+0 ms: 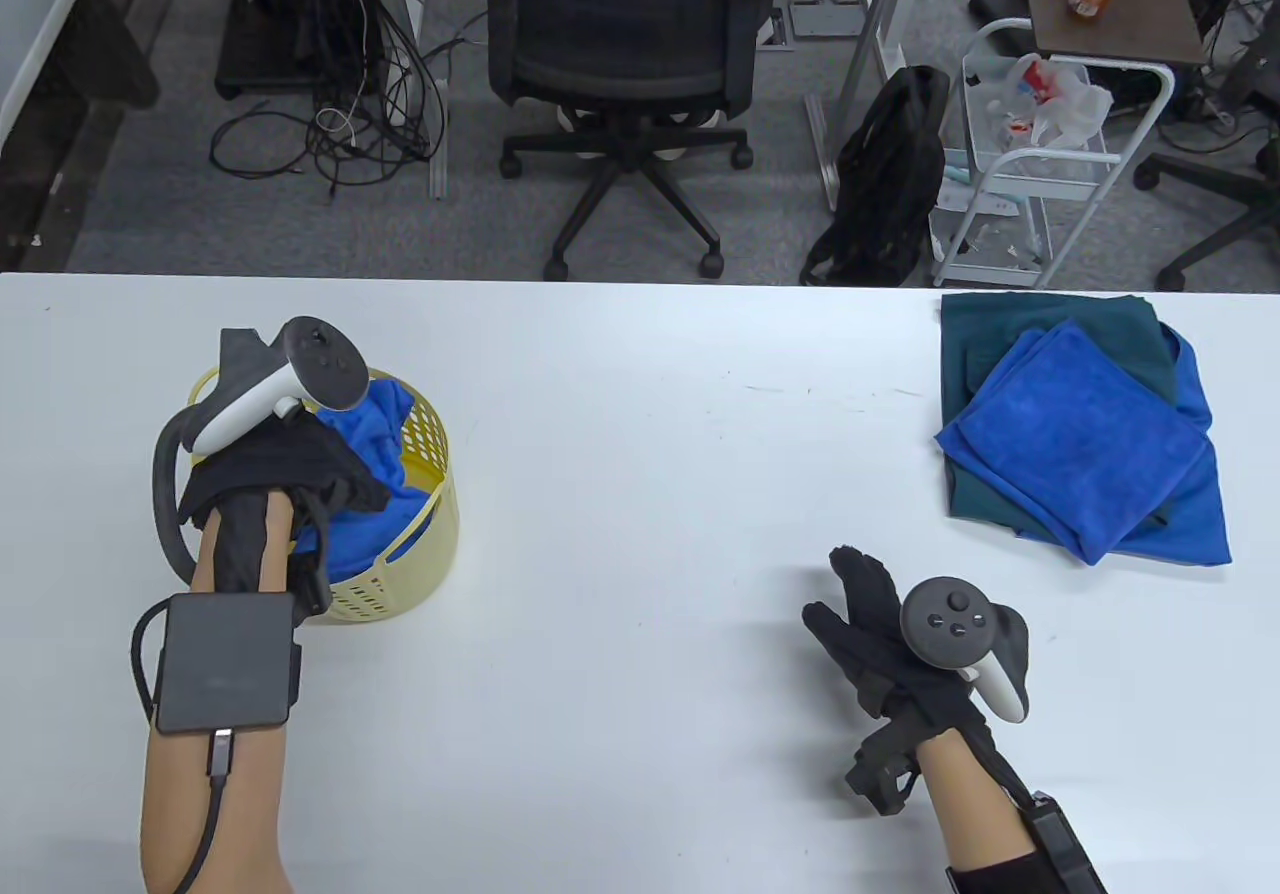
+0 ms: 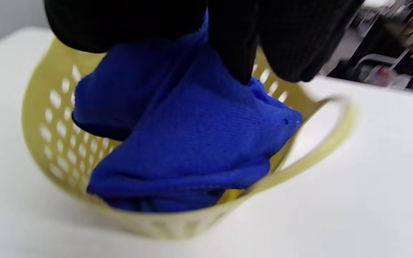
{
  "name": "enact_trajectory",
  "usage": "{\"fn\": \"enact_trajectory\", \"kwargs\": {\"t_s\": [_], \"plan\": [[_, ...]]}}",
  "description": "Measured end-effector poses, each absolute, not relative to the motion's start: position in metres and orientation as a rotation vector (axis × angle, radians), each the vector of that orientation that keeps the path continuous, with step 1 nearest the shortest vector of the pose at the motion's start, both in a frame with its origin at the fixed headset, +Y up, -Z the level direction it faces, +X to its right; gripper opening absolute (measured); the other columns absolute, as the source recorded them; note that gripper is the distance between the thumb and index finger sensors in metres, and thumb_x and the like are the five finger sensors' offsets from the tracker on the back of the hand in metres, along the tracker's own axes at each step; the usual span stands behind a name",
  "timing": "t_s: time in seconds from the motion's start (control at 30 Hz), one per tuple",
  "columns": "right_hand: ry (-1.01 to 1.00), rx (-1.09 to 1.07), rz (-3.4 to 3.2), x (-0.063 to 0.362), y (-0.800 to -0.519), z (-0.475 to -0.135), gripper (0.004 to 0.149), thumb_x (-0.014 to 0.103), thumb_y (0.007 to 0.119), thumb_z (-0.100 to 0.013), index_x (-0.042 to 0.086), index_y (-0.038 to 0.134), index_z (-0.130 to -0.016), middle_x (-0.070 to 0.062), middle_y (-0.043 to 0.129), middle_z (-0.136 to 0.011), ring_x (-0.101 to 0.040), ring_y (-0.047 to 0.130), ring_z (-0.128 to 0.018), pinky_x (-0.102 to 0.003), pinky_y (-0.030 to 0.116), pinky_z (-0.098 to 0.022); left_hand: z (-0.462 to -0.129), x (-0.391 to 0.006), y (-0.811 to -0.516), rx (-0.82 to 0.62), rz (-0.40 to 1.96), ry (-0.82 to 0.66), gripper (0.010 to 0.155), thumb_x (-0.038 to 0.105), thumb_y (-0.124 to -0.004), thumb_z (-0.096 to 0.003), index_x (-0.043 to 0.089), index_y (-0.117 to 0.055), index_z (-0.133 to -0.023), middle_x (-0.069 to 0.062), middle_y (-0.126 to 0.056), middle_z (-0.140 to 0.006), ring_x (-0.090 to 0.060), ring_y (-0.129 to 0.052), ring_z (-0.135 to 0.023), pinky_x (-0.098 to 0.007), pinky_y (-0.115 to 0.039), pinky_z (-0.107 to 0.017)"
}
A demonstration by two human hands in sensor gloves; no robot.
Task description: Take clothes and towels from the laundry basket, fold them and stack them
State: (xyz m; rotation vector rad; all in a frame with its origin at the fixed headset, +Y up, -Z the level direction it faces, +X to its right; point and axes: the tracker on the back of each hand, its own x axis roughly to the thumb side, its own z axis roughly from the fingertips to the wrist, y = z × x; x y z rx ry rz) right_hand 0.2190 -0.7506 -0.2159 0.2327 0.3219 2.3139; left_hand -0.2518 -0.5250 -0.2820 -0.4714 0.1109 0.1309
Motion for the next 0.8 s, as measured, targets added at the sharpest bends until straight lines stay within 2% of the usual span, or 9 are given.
{"fn": "enact_trajectory", "kwargs": {"t_s": [0.13, 0.17, 0.27, 0.4, 0.47, 0.57, 0.63, 0.7, 0.8], "plan": [[0.317, 0.277, 2.312, 0.210, -0.747, -0.213, 0.074, 0.033, 0.062, -0.068, -0.010, 0.026, -0.116, -0.047, 0.026, -0.111, -0.069, 0.046, -0.094, -0.077, 0.052, -0.063, -0.234, -0.202, -0.454, -0.109, 0.135, -0.064, 0.067, 0.051, -0.086, -0.0524, 0.015, -0.077, -0.109, -0.028, -0.067, -0.120, -0.048, -0.082, -0.099, -0.066, -0.068, -0.071], [0.318, 0.288, 2.310, 0.208, -0.746, -0.212, 0.074, 0.033, 0.062, -0.068, -0.010, 0.026, -0.117, -0.047, 0.026, -0.111, -0.069, 0.046, -0.094, -0.077, 0.052, -0.063, -0.224, -0.191, -0.445, -0.015, 0.136, -0.097, 0.071, 0.052, -0.085, -0.0533, 0.016, -0.070, -0.113, -0.027, -0.058, -0.124, -0.049, -0.074, -0.104, -0.066, -0.065, -0.073], [0.316, 0.350, 2.273, 0.202, -0.740, -0.209, 0.075, 0.035, 0.062, -0.068, -0.008, 0.026, -0.117, -0.047, 0.026, -0.112, -0.069, 0.046, -0.095, -0.077, 0.052, -0.063, -0.192, -0.149, -0.433, 0.298, 0.167, -0.253, 0.070, 0.054, -0.085, -0.0514, 0.022, -0.070, -0.112, -0.023, -0.059, -0.125, -0.044, -0.076, -0.105, -0.065, -0.065, -0.074], [0.294, 0.508, 2.008, 0.199, -0.722, -0.203, 0.088, 0.048, 0.059, -0.066, -0.007, 0.012, -0.117, -0.046, 0.019, -0.113, -0.068, 0.046, -0.097, -0.078, 0.052, -0.064, -0.173, -0.090, -0.477, 0.281, 0.303, -0.492, 0.060, 0.050, -0.089, -0.0477, 0.029, -0.070, -0.101, -0.020, -0.073, -0.113, -0.036, -0.087, -0.094, -0.062, -0.071, -0.071], [0.274, 0.623, 1.721, 0.197, -0.714, -0.198, 0.100, 0.059, 0.056, -0.063, -0.005, -0.002, -0.114, -0.047, 0.013, -0.114, -0.068, 0.043, -0.100, -0.082, 0.051, -0.063, -0.165, -0.065, -0.512, 0.242, 0.382, -0.571, 0.049, 0.046, -0.091, -0.0476, 0.033, -0.071, -0.091, -0.016, -0.077, -0.107, -0.033, -0.090, -0.089, -0.062, -0.073, -0.070], [0.338, 0.648, 1.297, 0.188, -0.707, -0.188, 0.102, 0.059, 0.058, -0.062, 0.001, -0.009, -0.112, -0.043, 0.008, -0.116, -0.069, 0.040, -0.101, -0.083, 0.049, -0.064, -0.153, -0.034, -0.575, 0.128, 0.431, -0.640, 0.041, 0.041, -0.091, -0.0497, 0.035, -0.072, -0.085, -0.014, -0.077, -0.107, -0.033, -0.090, -0.089, -0.062, -0.074, -0.070], [0.313, 0.608, 1.296, 0.184, -0.706, -0.185, 0.090, 0.050, 0.063, -0.065, 0.006, 0.004, -0.117, -0.036, 0.018, -0.119, -0.064, 0.047, -0.101, -0.079, 0.053, -0.065, -0.151, -0.025, -0.609, 0.101, 0.428, -0.651, 0.037, 0.038, -0.091, -0.0500, 0.035, -0.073, -0.082, -0.014, -0.077, -0.108, -0.032, -0.091, -0.090, -0.060, -0.076, -0.069], [0.198, 0.489, 1.496, 0.186, -0.707, -0.183, 0.059, 0.036, 0.064, -0.066, 0.011, 0.043, -0.115, -0.027, 0.042, -0.119, -0.063, 0.055, -0.097, -0.077, 0.057, -0.064, -0.153, -0.029, -0.635, 0.108, 0.403, -0.603, 0.033, 0.036, -0.092, -0.0496, 0.036, -0.075, -0.079, -0.012, -0.076, -0.108, -0.032, -0.090, -0.092, -0.060, -0.076, -0.069], [0.148, 0.484, 1.572, 0.188, -0.711, -0.185, 0.049, 0.027, 0.062, -0.066, 0.011, 0.051, -0.112, -0.026, 0.049, -0.116, -0.056, 0.061, -0.097, -0.073, 0.059, -0.064, -0.161, -0.049, -0.651, 0.120, 0.380, -0.528, 0.032, 0.035, -0.092, -0.0490, 0.040, -0.077, -0.077, -0.009, -0.075, -0.110, -0.030, -0.088, -0.095, -0.060, -0.075, -0.070]]}}
